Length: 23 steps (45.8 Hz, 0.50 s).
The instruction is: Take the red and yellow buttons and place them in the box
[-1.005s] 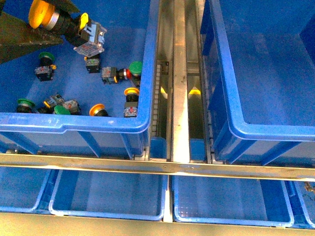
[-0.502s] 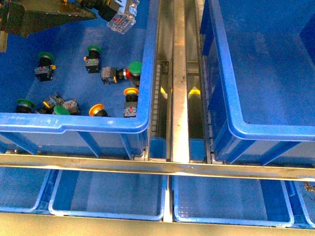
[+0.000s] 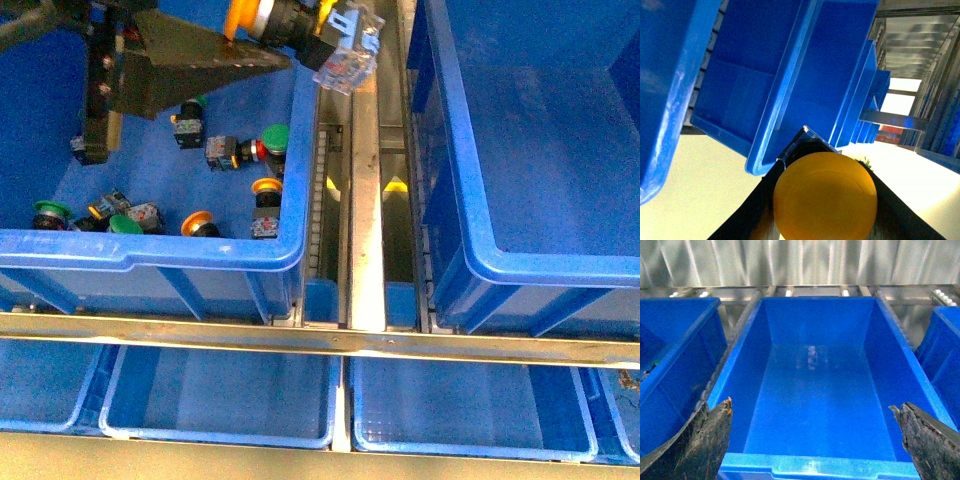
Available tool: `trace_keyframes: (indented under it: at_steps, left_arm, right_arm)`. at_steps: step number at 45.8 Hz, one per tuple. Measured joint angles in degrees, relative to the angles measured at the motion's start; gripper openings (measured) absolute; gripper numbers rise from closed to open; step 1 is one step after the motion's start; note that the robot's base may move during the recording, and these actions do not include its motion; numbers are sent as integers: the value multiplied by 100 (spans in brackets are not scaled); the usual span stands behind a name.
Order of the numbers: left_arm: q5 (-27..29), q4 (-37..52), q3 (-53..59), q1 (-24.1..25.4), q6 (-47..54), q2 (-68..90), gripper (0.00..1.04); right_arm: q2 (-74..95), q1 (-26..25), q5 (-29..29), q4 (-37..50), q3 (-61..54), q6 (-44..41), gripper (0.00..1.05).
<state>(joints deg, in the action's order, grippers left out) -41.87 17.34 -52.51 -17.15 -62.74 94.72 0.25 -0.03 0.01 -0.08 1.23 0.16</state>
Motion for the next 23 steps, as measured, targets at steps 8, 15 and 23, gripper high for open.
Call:
trace_keyframes:
  at_steps: [8, 15, 23]
  left_arm:
    - [142, 422, 151, -442, -455, 24, 33]
    - [326, 933, 94, -839, -894, 297, 33]
    - [542, 1333, 74, -1187, -1244, 584, 33]
  right_arm:
    - [0, 0, 0, 0, 0, -2, 99]
    - [0, 0, 0, 0, 0, 0, 99]
    - [0, 0, 0, 0, 0, -2, 99]
